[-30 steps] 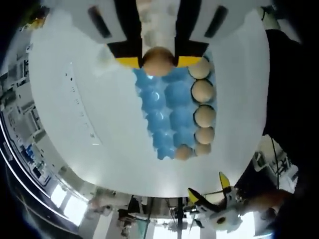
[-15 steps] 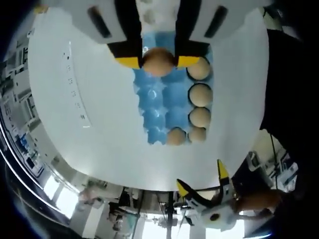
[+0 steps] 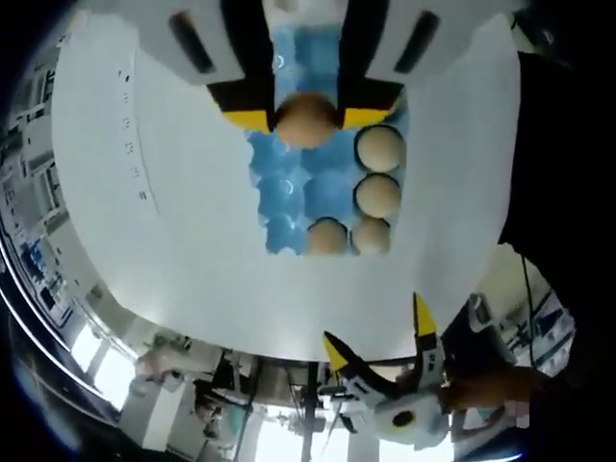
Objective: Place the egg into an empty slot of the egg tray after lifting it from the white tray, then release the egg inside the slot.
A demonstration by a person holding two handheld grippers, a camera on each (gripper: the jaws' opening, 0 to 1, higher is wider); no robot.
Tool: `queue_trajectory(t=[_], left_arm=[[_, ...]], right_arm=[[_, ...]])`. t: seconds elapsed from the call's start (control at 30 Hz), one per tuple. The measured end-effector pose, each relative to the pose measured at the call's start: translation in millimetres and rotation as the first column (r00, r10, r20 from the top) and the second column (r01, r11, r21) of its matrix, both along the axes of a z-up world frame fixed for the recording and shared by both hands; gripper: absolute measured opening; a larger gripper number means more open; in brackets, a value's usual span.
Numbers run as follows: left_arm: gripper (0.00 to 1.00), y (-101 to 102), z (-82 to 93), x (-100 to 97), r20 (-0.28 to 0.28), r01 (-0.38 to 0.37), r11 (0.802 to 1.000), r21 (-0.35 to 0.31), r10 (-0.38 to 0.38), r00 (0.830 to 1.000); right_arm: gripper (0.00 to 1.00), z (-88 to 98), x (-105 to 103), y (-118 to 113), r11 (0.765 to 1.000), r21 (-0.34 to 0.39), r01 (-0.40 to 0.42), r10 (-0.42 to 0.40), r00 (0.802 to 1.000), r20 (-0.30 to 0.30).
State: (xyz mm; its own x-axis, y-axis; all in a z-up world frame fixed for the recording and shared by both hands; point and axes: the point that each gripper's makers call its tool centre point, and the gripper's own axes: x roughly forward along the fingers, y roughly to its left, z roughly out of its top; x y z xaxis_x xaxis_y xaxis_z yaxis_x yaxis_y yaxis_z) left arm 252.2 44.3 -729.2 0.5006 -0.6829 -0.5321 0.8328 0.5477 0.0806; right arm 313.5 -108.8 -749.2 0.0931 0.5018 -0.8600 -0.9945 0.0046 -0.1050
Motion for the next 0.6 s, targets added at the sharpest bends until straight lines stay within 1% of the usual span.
queue_trajectory(t=[0.2,0.23,0.6], left_arm=[[0.66,0,-0.7,0.7,0.000,-0.002,1.000,0.003,0.002,1.000],[0.66,0,-0.5,0.6,-0.002,-0.002,1.000,0.000,0.002,1.000],[0.65,2,0.2,0.8,0.002,-0.007,1.000,0.000,0.007,1.000]], right_arm=[[0.24,-0.5,-4,15,1.000,0.015,-0.022,0.022,1.000,-0.007],[0.24,-1.1,-5,21,0.999,0.020,-0.032,0.032,0.999,-0.007],[0.24,-9.7,-12,55,0.996,0.038,-0.084,0.085,0.996,-0.025]])
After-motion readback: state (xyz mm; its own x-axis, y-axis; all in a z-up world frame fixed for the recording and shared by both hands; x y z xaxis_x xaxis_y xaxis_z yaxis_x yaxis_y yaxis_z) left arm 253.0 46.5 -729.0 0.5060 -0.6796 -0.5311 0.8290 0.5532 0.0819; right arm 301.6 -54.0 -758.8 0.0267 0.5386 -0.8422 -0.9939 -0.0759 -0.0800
